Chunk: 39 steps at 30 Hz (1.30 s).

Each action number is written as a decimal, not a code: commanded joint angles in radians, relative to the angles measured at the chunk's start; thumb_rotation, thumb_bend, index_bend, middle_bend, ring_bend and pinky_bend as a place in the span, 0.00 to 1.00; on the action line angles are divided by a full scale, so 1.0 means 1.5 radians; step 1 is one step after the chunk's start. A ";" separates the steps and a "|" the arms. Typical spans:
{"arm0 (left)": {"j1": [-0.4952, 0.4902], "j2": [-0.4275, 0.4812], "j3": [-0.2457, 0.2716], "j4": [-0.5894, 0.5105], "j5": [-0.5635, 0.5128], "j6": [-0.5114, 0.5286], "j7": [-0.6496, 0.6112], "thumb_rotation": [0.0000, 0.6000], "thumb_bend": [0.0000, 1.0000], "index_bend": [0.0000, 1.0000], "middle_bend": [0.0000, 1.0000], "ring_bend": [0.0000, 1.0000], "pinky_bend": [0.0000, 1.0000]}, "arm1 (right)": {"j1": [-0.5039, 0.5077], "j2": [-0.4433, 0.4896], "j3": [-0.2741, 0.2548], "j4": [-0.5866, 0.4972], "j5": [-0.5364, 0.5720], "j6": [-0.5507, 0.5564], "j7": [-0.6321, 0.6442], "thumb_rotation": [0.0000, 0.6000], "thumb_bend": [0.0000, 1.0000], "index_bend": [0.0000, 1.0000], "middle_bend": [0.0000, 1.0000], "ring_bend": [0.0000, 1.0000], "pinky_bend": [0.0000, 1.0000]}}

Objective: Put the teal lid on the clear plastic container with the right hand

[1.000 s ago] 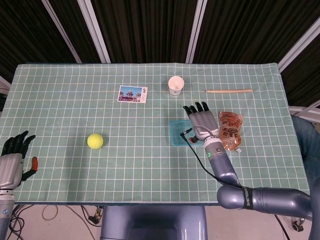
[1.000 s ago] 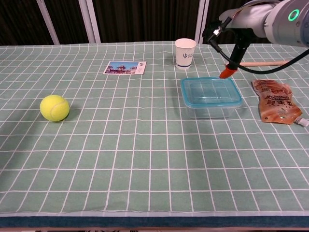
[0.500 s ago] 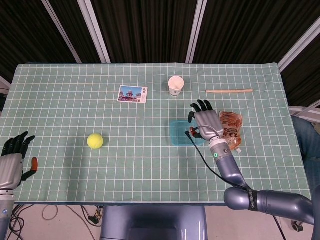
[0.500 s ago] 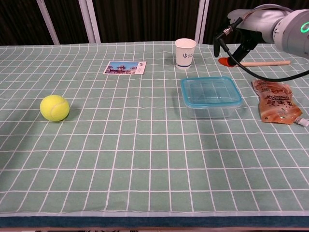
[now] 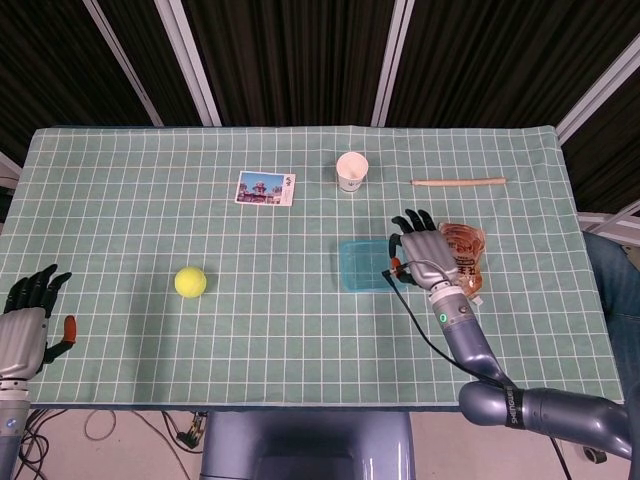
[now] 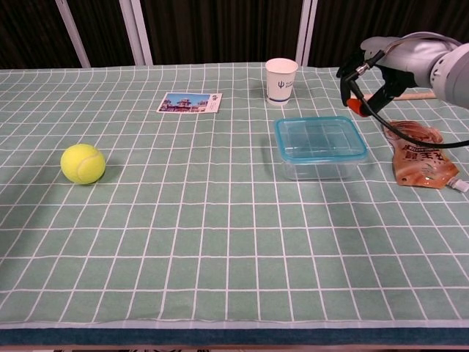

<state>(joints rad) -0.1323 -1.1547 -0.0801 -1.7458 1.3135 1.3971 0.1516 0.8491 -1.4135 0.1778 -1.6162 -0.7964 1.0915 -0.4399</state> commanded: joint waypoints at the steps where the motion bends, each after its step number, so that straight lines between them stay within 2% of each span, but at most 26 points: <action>1: 0.000 0.000 0.000 0.000 0.000 -0.001 0.001 1.00 0.56 0.13 0.00 0.00 0.00 | -0.004 -0.002 -0.006 0.004 -0.003 -0.003 -0.007 1.00 0.53 0.57 0.19 0.00 0.00; 16: -0.001 0.000 0.002 -0.001 -0.003 -0.003 0.004 1.00 0.56 0.13 0.00 0.00 0.00 | -0.015 0.001 -0.012 0.032 0.044 -0.035 -0.044 1.00 0.53 0.60 0.16 0.00 0.00; 20: -0.001 0.000 0.002 -0.002 -0.004 -0.004 0.007 1.00 0.56 0.13 0.00 0.00 0.00 | -0.019 0.004 -0.017 0.030 0.046 -0.034 -0.058 1.00 0.47 0.60 0.14 0.00 0.00; 29: -0.001 0.000 0.002 -0.003 -0.006 -0.004 0.008 1.00 0.56 0.13 0.00 0.00 0.00 | -0.035 -0.018 -0.017 0.015 0.017 0.010 -0.067 1.00 0.47 0.60 0.13 0.00 0.00; 39: -0.001 0.001 0.001 -0.005 -0.008 -0.002 0.009 1.00 0.56 0.13 0.00 0.00 0.00 | -0.038 -0.048 -0.020 0.031 0.007 -0.002 -0.073 1.00 0.42 0.60 0.11 0.00 0.00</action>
<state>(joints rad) -0.1333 -1.1534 -0.0788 -1.7528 1.3019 1.3935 0.1647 0.7933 -1.4813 0.1477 -1.5729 -0.7834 1.0901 -0.5501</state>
